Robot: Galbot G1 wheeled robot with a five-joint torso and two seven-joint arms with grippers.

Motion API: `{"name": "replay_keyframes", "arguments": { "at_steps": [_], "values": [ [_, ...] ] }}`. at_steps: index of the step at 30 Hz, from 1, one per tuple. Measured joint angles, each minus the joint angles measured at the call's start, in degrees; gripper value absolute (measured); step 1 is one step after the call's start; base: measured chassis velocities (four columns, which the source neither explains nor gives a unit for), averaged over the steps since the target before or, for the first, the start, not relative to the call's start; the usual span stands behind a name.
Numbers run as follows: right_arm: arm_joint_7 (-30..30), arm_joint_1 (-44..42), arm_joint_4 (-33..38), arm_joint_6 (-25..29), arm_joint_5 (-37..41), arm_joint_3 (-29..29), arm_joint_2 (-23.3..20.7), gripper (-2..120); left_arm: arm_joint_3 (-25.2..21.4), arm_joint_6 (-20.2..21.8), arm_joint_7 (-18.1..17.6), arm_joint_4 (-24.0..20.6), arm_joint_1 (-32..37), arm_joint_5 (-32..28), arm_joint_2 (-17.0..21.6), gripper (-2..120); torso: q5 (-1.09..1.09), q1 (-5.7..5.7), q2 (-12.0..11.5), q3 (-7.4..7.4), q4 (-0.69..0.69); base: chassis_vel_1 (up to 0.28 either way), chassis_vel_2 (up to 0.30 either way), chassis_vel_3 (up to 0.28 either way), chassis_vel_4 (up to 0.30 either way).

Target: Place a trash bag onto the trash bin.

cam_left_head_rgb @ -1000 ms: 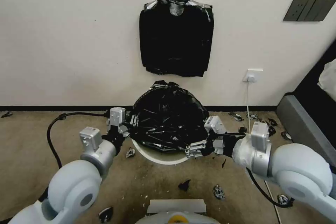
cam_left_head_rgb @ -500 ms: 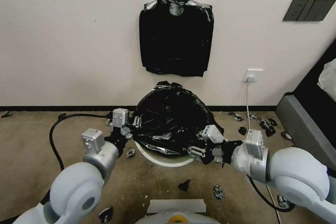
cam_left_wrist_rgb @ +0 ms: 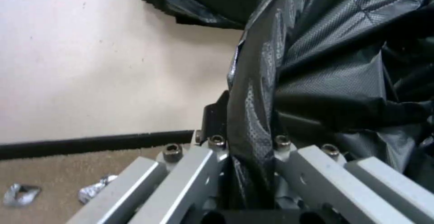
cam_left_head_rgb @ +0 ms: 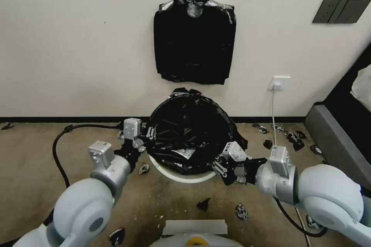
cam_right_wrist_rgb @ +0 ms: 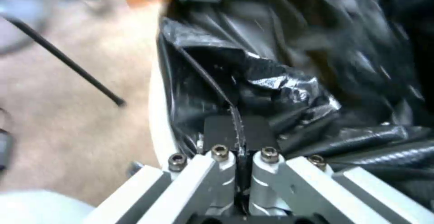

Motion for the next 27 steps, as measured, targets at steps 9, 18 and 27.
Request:
{"name": "replay_keyframes", "arguments": {
  "at_steps": [9, 18, 27],
  "values": [
    [-4.9, -2.3, 2.4, 2.8, -0.2, -0.8, -0.3, 0, -0.3, 0.7, -8.7, 0.8, -4.5, -15.1, -1.1, 3, -0.02, 0.0, 0.0, 0.0, -0.01, 0.0, 0.0, 0.0, 0.0],
    [-4.7, -3.5, -4.2, 2.8, -9.4, -5.2, 4.2, 0, -1.4, 1.2, -13.0, 0.3, -5.8, -21.8, -0.5, 3, 0.0, 0.0, 0.0, 0.0, -0.01, 0.0, 0.0, 0.0, 0.0],
    [-2.8, -3.9, -9.3, 3.9, -13.7, -6.2, 7.7, 0, -2.8, 2.7, -16.2, 0.4, -5.8, -26.2, -0.5, 3, -0.01, 0.0, 0.0, 0.0, 0.0, 0.0, 0.0, 0.0, 0.0]
  ]
}}
